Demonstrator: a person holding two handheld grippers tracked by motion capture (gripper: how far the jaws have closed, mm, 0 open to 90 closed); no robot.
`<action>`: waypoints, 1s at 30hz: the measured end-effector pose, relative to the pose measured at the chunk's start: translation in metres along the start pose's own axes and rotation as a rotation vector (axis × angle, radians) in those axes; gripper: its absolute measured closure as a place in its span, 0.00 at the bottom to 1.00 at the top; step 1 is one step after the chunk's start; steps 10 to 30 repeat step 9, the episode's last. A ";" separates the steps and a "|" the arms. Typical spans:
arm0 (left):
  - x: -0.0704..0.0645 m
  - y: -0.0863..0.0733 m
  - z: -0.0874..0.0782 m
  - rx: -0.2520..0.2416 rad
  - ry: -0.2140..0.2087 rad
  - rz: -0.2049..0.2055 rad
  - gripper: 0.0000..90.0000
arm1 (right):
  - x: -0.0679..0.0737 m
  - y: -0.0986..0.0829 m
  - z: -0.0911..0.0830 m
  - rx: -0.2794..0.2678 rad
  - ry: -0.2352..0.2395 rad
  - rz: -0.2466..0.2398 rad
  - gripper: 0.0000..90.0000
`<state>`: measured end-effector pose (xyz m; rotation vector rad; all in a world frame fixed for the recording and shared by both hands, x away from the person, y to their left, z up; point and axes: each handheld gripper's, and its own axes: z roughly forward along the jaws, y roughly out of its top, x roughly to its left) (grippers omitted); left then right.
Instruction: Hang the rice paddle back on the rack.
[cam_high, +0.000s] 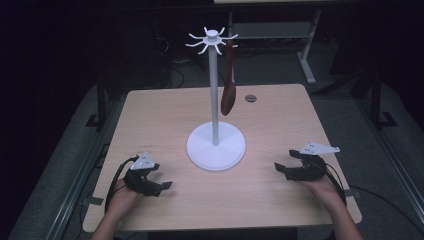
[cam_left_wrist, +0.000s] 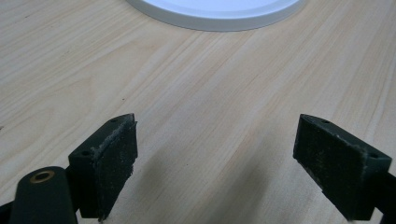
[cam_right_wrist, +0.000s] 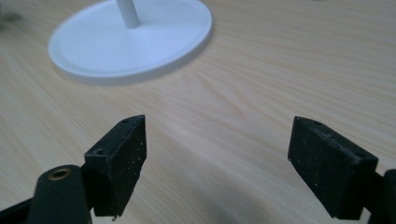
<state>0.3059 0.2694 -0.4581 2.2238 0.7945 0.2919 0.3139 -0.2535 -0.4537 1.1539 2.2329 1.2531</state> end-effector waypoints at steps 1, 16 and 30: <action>0.000 0.000 0.000 0.001 0.000 0.001 0.15 | 0.000 -0.001 0.002 0.011 -0.005 -0.004 0.21; 0.001 0.000 0.000 0.004 0.003 -0.005 0.15 | -0.001 -0.004 0.005 0.027 -0.002 -0.014 0.20; 0.001 0.000 0.000 0.004 0.003 -0.005 0.15 | -0.001 -0.004 0.005 0.027 -0.002 -0.014 0.20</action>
